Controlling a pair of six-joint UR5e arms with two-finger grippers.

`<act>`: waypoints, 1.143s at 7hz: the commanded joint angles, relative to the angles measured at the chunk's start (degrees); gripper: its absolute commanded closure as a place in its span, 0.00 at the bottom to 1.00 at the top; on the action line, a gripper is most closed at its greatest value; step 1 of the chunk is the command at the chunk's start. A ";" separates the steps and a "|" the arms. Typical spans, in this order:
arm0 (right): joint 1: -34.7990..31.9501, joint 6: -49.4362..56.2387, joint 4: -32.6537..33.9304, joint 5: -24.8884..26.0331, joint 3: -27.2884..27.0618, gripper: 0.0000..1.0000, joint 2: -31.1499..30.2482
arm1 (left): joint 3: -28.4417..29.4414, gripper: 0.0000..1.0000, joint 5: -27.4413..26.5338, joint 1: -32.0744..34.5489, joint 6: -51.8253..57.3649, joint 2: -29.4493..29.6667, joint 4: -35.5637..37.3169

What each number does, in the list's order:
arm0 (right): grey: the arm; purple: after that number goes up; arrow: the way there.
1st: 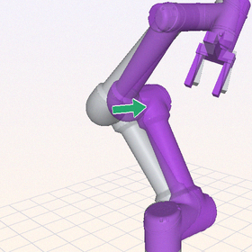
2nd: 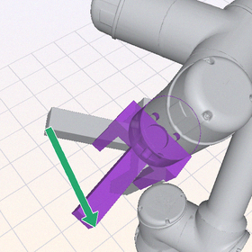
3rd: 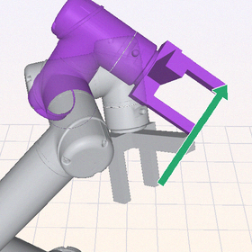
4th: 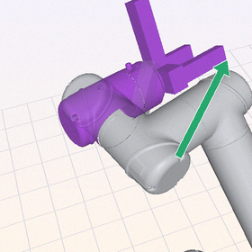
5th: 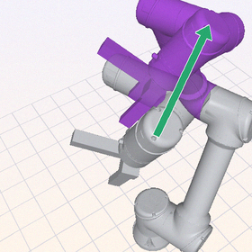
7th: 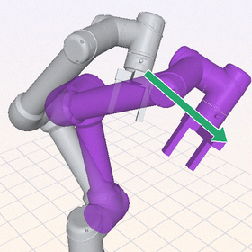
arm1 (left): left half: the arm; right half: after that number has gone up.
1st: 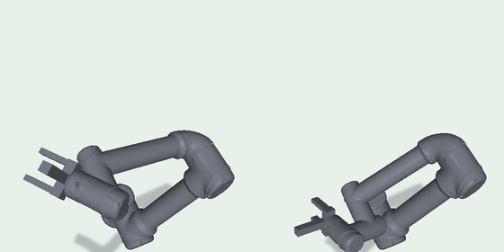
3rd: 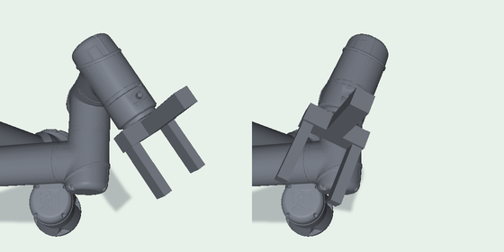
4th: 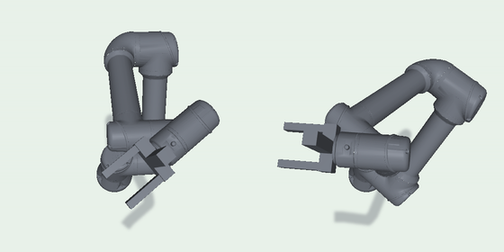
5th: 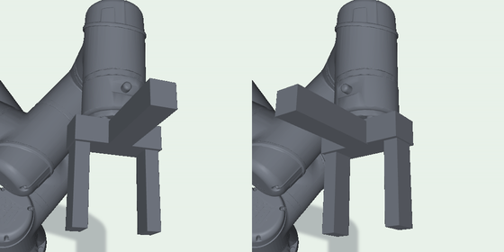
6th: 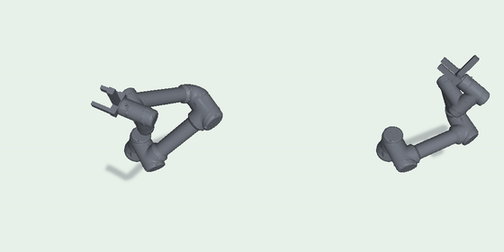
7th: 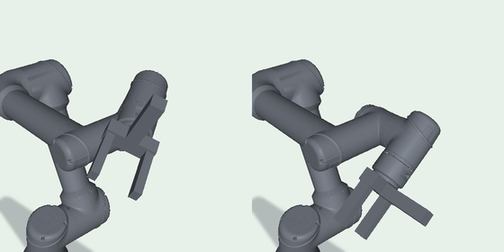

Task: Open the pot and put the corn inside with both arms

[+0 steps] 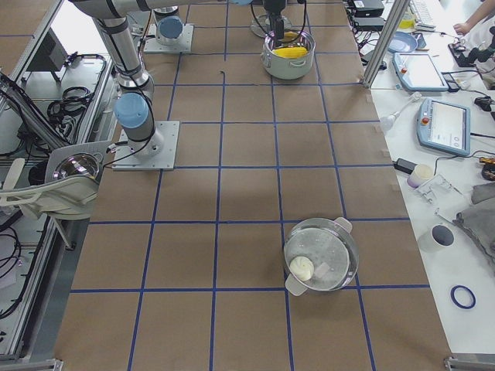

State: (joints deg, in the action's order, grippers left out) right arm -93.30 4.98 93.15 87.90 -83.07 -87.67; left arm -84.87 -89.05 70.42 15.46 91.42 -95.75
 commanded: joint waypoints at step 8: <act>2.07 3.20 0.46 -0.19 -0.60 0.00 -0.22 | -0.03 0.00 -1.92 20.28 -25.30 1.13 5.47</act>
State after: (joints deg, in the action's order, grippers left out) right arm -91.24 8.17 93.60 87.67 -83.67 -87.96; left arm -84.30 -90.95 89.60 -8.48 92.71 -91.70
